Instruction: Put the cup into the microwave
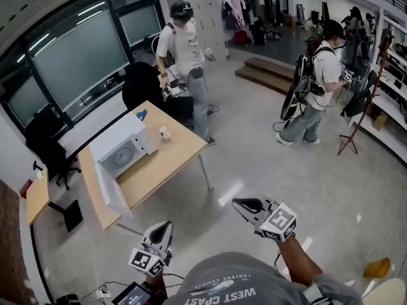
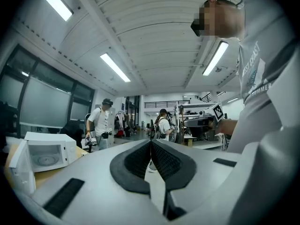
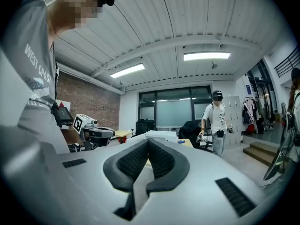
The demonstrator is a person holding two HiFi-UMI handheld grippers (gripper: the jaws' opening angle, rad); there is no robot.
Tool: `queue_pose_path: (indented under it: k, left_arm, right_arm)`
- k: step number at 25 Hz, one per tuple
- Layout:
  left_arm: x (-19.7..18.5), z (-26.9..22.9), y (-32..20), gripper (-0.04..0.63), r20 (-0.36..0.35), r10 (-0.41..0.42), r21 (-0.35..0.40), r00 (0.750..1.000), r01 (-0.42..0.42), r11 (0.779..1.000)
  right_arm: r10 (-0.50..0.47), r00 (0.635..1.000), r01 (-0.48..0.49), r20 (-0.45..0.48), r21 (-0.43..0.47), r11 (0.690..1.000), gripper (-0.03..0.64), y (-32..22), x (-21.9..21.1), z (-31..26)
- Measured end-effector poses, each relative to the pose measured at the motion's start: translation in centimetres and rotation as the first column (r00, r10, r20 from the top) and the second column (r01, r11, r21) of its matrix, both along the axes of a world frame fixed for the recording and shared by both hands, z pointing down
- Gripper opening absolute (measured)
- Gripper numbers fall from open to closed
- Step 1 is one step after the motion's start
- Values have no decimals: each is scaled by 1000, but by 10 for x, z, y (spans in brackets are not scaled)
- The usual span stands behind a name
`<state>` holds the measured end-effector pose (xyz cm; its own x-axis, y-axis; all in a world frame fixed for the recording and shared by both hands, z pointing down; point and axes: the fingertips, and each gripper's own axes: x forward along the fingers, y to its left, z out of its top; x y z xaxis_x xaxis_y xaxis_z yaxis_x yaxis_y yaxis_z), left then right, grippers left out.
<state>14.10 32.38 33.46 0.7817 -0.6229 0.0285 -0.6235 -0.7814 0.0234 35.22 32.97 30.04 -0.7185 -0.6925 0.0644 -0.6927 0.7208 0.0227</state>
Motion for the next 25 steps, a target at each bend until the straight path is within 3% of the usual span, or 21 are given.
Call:
queue_pose_path:
  k: [7, 25]
  left_arm:
    - [-26, 9, 0, 21, -13, -23, -9, 1000, 23, 1000]
    - [-73, 26, -26, 20, -30, 13, -25, 999, -14, 1000]
  right_arm:
    - [-17, 996, 17, 88, 1, 1000, 20, -7, -22, -3]
    - [56, 998, -56, 38, -10, 998, 20, -47, -57, 7]
